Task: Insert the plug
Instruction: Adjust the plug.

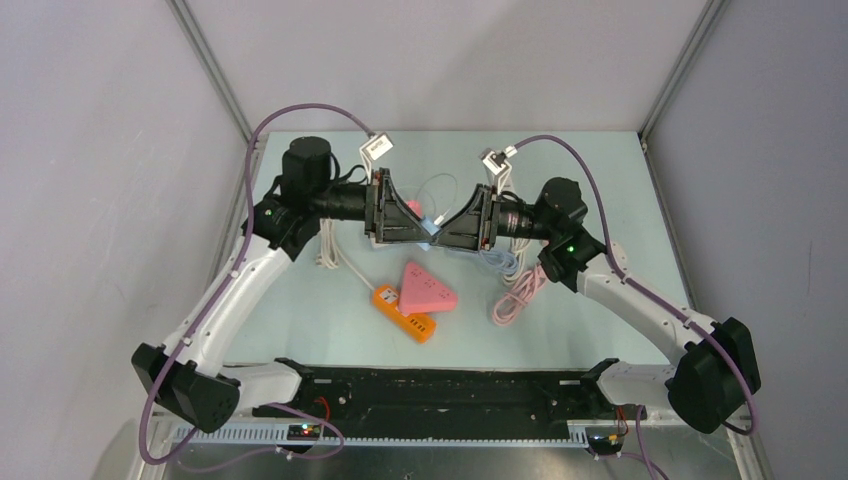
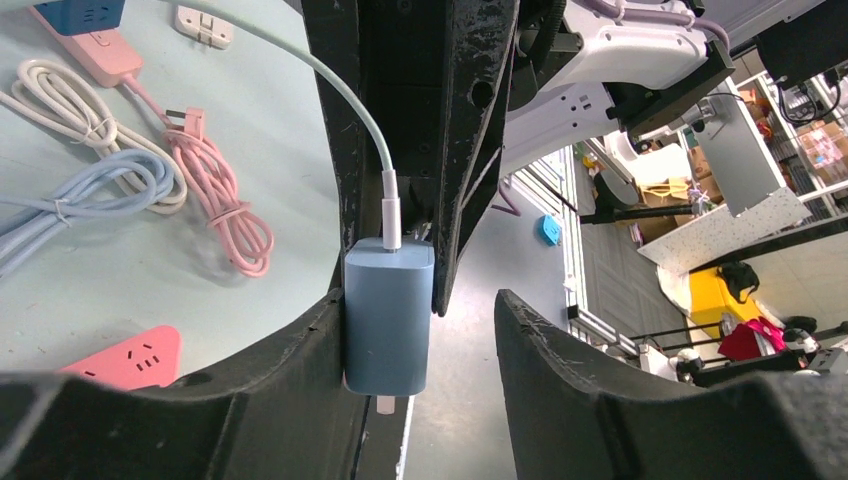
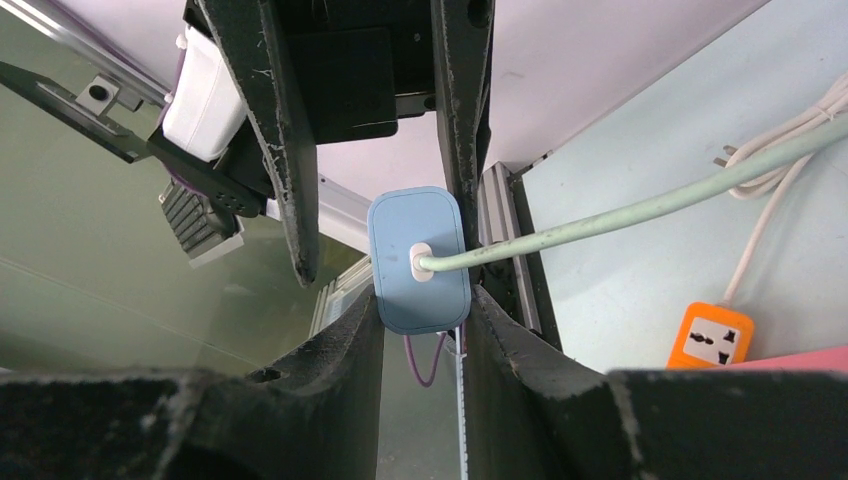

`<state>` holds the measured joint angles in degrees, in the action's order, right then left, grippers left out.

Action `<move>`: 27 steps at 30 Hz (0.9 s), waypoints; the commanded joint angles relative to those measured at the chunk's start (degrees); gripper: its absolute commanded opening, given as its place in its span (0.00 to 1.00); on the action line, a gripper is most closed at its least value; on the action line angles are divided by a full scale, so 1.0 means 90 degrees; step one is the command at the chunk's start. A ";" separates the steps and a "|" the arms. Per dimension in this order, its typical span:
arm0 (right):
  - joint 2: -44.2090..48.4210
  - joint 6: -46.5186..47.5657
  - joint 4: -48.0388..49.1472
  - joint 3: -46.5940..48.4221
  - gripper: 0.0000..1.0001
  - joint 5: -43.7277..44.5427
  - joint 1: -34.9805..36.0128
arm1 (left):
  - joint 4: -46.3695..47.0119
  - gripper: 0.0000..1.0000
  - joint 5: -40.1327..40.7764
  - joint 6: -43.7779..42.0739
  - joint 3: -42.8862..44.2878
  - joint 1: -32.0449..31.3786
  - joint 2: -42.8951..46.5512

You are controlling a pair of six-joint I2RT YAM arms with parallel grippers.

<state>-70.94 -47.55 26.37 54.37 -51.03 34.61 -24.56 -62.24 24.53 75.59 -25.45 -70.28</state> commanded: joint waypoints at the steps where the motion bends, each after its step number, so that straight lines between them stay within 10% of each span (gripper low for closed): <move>1: 0.0160 0.0178 0.0051 0.0377 0.00 0.0142 -0.0028 | 0.0158 0.57 -0.0265 0.0050 -0.0137 0.0078 0.0237; 11: 0.0104 0.0147 0.0064 0.0413 0.00 0.0123 -0.0053 | 0.0160 0.39 -0.0482 -0.0109 -0.0399 0.0150 0.0322; 16: 0.0109 0.0259 -0.0120 0.0412 0.04 0.0109 0.0001 | 0.0166 0.04 -0.0546 -0.0156 -0.0449 0.0161 0.0370; 20: 0.0184 0.0283 -0.0182 0.0414 0.74 0.0312 0.0033 | 0.0165 0.00 -0.0683 -0.0214 -0.0463 0.0157 0.0412; 27: 0.0016 0.0228 -0.0146 0.0668 0.83 0.0410 0.0071 | 0.0162 0.00 -0.0840 -0.0322 -0.0596 0.0162 0.0471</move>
<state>-70.87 -46.04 23.79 56.21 -48.36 34.83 -24.03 -66.83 23.31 70.76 -24.34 -67.99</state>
